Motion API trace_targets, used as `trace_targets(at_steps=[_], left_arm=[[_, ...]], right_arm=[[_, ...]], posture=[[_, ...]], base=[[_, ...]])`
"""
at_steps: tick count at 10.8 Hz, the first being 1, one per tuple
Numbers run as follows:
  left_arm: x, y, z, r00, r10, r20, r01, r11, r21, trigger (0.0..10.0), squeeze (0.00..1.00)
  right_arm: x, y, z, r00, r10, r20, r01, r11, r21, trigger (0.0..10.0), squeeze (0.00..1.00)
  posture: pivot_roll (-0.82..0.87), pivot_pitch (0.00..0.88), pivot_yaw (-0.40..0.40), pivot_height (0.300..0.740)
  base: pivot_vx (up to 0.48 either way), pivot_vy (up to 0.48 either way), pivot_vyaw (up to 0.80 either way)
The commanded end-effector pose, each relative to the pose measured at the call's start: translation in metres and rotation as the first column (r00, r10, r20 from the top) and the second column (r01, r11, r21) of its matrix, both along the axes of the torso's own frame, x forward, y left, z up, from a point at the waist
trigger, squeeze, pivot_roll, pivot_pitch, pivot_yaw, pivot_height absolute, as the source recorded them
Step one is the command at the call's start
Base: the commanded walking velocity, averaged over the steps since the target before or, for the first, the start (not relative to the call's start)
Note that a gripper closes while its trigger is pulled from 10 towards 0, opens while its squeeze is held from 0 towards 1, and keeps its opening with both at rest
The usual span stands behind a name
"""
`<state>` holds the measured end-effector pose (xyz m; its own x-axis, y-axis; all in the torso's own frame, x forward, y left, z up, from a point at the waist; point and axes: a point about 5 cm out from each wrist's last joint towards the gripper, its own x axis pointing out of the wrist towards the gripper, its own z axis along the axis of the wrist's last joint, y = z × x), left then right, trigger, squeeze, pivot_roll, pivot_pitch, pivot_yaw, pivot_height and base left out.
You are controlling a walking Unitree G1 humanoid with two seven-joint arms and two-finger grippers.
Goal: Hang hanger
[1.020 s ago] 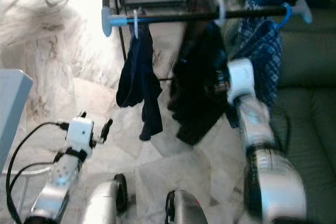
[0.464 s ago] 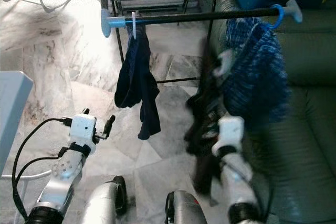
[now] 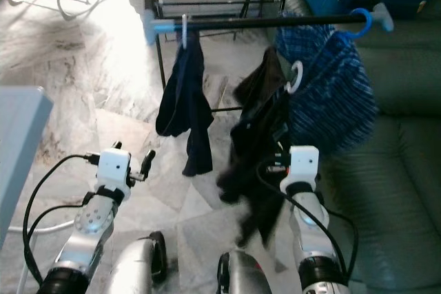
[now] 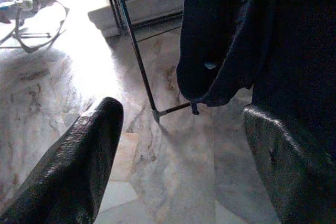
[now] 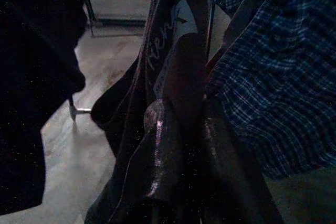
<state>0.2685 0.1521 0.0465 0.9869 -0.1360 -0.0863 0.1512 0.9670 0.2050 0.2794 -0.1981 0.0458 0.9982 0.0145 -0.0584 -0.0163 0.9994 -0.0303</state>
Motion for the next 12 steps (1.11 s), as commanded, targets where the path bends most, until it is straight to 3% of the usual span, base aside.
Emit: trace_targets(at_steps=[1,5,9,12], left_arm=[[-0.002,0.0,-0.005,1.0,-0.002,-0.013,0.002,1.0,0.002,10.0,0.0],[-0.002,0.0,-0.005,1.0,-0.006,-0.011,0.006,1.0,0.008,10.0,0.0],[0.001,-0.001,-0.005,1.0,-0.016,-0.01,0.017,1.0,0.018,10.0,0.0],[0.003,-0.001,-0.004,1.0,-0.021,0.003,0.021,1.0,0.024,10.0,0.0]], right_arm=[[0.004,0.001,0.011,0.999,-0.003,0.048,0.002,1.0,0.02,10.0,0.0],[0.006,0.005,0.011,1.0,-0.015,0.027,0.015,1.0,0.021,10.0,0.0],[0.01,0.005,0.008,0.998,-0.058,0.0,0.058,0.997,-0.052,10.0,0.0],[0.01,0.013,0.003,0.998,-0.047,-0.039,0.045,0.998,-0.033,10.0,0.0]], posture=[[0.05,0.106,-0.07,0.74],[0.04,0.109,-0.066,0.74],[0.05,0.104,-0.057,0.74],[0.05,0.098,-0.055,0.74]], base=[[-0.251,0.0,0.0],[-0.25,0.0,0.0],[-0.247,0.0,0.0],[0.0,-0.201,0.0]])
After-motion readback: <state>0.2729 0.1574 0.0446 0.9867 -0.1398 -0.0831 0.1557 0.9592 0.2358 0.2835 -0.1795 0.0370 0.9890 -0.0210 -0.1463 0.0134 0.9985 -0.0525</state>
